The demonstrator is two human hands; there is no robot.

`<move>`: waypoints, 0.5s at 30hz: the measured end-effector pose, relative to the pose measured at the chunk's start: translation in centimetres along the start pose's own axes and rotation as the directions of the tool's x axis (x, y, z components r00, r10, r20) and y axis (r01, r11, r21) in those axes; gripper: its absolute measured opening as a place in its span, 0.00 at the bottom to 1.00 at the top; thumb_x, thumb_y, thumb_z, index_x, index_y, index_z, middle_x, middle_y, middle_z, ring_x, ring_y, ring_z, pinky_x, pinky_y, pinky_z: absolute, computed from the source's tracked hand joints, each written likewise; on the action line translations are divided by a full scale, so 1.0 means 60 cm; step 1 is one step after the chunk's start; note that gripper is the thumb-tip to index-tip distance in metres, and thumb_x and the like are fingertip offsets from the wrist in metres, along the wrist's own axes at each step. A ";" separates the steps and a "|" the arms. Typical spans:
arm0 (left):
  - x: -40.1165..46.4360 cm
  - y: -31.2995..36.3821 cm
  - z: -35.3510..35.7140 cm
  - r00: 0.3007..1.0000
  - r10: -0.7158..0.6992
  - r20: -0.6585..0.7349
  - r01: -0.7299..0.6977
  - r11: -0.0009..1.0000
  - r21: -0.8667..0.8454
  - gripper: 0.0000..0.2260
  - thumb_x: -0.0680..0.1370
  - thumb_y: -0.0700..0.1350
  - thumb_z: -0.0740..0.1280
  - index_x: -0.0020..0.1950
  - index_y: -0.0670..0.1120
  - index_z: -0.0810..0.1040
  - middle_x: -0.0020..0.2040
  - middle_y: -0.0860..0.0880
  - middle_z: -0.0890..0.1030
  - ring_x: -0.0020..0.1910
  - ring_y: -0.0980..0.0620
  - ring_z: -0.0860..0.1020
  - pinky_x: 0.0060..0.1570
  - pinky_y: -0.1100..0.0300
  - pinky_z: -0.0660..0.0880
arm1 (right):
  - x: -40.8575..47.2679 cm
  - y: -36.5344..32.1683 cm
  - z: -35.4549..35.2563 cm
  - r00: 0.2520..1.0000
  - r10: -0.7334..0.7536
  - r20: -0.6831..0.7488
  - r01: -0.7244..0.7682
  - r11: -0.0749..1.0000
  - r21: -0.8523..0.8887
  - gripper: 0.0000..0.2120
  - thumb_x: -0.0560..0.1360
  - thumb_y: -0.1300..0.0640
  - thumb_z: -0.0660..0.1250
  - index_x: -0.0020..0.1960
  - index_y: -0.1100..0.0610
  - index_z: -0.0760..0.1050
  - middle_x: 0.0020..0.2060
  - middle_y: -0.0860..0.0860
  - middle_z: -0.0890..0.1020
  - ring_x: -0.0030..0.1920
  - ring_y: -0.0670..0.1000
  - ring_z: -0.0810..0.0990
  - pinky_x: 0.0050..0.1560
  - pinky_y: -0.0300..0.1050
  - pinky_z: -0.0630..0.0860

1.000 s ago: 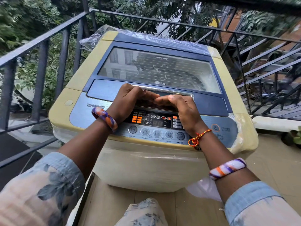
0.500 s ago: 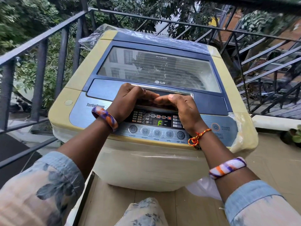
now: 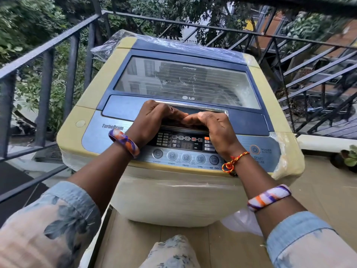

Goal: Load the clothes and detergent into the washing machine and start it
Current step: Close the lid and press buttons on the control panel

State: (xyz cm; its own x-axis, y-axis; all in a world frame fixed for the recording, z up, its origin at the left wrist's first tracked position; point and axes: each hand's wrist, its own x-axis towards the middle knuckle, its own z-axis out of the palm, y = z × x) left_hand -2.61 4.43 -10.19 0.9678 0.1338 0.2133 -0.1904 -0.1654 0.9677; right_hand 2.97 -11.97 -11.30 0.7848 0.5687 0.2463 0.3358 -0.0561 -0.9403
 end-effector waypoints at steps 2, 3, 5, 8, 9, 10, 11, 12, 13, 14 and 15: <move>0.000 0.001 0.001 1.000 0.001 0.005 -0.001 1.000 0.000 0.18 0.71 0.39 0.54 0.50 0.35 0.81 0.46 0.43 0.84 0.42 0.55 0.83 0.45 0.70 0.77 | 0.000 -0.001 0.001 1.000 -0.002 -0.009 0.002 1.000 -0.017 0.17 0.75 0.58 0.53 0.47 0.58 0.81 0.44 0.52 0.84 0.49 0.48 0.82 0.55 0.39 0.76; 0.001 0.002 0.001 1.000 -0.001 0.009 0.001 1.000 -0.003 0.18 0.72 0.40 0.54 0.50 0.35 0.81 0.47 0.45 0.83 0.41 0.56 0.83 0.44 0.70 0.77 | 0.001 -0.003 0.001 1.000 -0.005 -0.011 0.004 1.000 -0.025 0.17 0.75 0.58 0.53 0.47 0.58 0.81 0.43 0.51 0.84 0.49 0.47 0.82 0.55 0.38 0.76; 0.003 0.002 -0.001 1.000 -0.009 0.011 0.009 1.000 -0.009 0.18 0.71 0.40 0.54 0.50 0.36 0.81 0.48 0.46 0.83 0.42 0.55 0.83 0.45 0.69 0.78 | 0.003 -0.007 0.002 1.000 0.001 -0.013 -0.001 1.000 -0.026 0.17 0.74 0.58 0.53 0.47 0.58 0.81 0.43 0.51 0.83 0.48 0.46 0.82 0.54 0.36 0.76; 0.002 -0.002 -0.004 1.000 -0.017 -0.005 0.017 1.000 -0.013 0.19 0.71 0.40 0.54 0.50 0.35 0.81 0.46 0.39 0.83 0.46 0.49 0.82 0.48 0.66 0.79 | 0.005 -0.011 0.007 0.999 0.024 -0.021 -0.024 1.000 0.004 0.17 0.73 0.58 0.54 0.47 0.60 0.81 0.43 0.53 0.83 0.46 0.45 0.82 0.51 0.34 0.76; 0.001 -0.004 -0.004 1.000 -0.019 -0.011 0.019 1.000 -0.017 0.19 0.71 0.40 0.54 0.50 0.34 0.81 0.46 0.37 0.83 0.47 0.47 0.82 0.49 0.65 0.79 | 0.005 -0.012 0.010 0.999 0.029 -0.021 -0.029 1.000 0.010 0.17 0.73 0.58 0.54 0.48 0.61 0.81 0.43 0.53 0.83 0.45 0.45 0.82 0.50 0.33 0.76; 0.000 -0.005 -0.004 1.000 -0.018 -0.009 0.018 1.000 -0.017 0.19 0.71 0.40 0.54 0.50 0.33 0.81 0.46 0.36 0.83 0.48 0.46 0.83 0.50 0.64 0.79 | 0.005 -0.011 0.011 0.999 0.033 -0.026 -0.032 0.999 0.014 0.17 0.73 0.58 0.54 0.48 0.62 0.80 0.43 0.54 0.83 0.45 0.45 0.82 0.50 0.33 0.76; 0.000 -0.006 -0.003 1.000 -0.014 -0.004 0.014 1.000 -0.014 0.19 0.71 0.40 0.54 0.50 0.33 0.81 0.47 0.36 0.83 0.48 0.47 0.83 0.49 0.65 0.79 | 0.004 -0.011 0.012 0.999 0.035 -0.031 -0.034 0.999 0.017 0.17 0.72 0.58 0.54 0.49 0.62 0.80 0.43 0.54 0.83 0.44 0.44 0.82 0.49 0.32 0.76; -0.001 -0.005 -0.002 1.000 -0.006 -0.002 0.006 1.000 -0.013 0.19 0.71 0.40 0.53 0.50 0.34 0.81 0.46 0.37 0.83 0.47 0.48 0.83 0.48 0.66 0.79 | 0.003 -0.011 0.011 0.999 0.035 -0.032 -0.035 0.999 0.015 0.17 0.73 0.58 0.54 0.49 0.62 0.80 0.43 0.54 0.83 0.44 0.44 0.82 0.49 0.32 0.76; -0.001 -0.004 -0.001 1.000 0.002 0.001 -0.002 1.000 -0.012 0.19 0.71 0.40 0.53 0.50 0.34 0.81 0.46 0.37 0.83 0.47 0.48 0.83 0.48 0.66 0.79 | 0.002 -0.011 0.009 0.999 0.032 -0.032 -0.032 0.999 0.010 0.17 0.73 0.58 0.54 0.49 0.63 0.80 0.43 0.54 0.83 0.44 0.43 0.82 0.49 0.31 0.76; -0.001 -0.003 0.001 1.000 0.008 0.004 -0.007 1.000 -0.010 0.19 0.71 0.40 0.53 0.50 0.35 0.81 0.46 0.37 0.83 0.47 0.48 0.83 0.48 0.66 0.79 | 0.000 -0.011 0.008 0.999 0.028 -0.032 -0.028 1.000 0.005 0.17 0.73 0.58 0.54 0.49 0.64 0.80 0.43 0.54 0.83 0.44 0.42 0.82 0.49 0.31 0.75; -0.001 -0.002 0.002 1.000 0.010 0.007 -0.010 1.000 -0.006 0.19 0.71 0.40 0.53 0.50 0.36 0.81 0.46 0.38 0.83 0.47 0.47 0.83 0.49 0.65 0.79 | -0.001 -0.011 0.005 0.999 0.024 -0.031 -0.024 1.000 0.002 0.18 0.73 0.59 0.54 0.49 0.64 0.80 0.43 0.53 0.83 0.43 0.42 0.82 0.49 0.31 0.75</move>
State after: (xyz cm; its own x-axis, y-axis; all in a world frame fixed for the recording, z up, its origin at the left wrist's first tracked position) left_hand -2.60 4.35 -10.35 0.9668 0.1256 0.2223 -0.2013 -0.1606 0.9663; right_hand 2.51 -11.71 -10.75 0.8085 0.5414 0.2308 0.3156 -0.0678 -0.9465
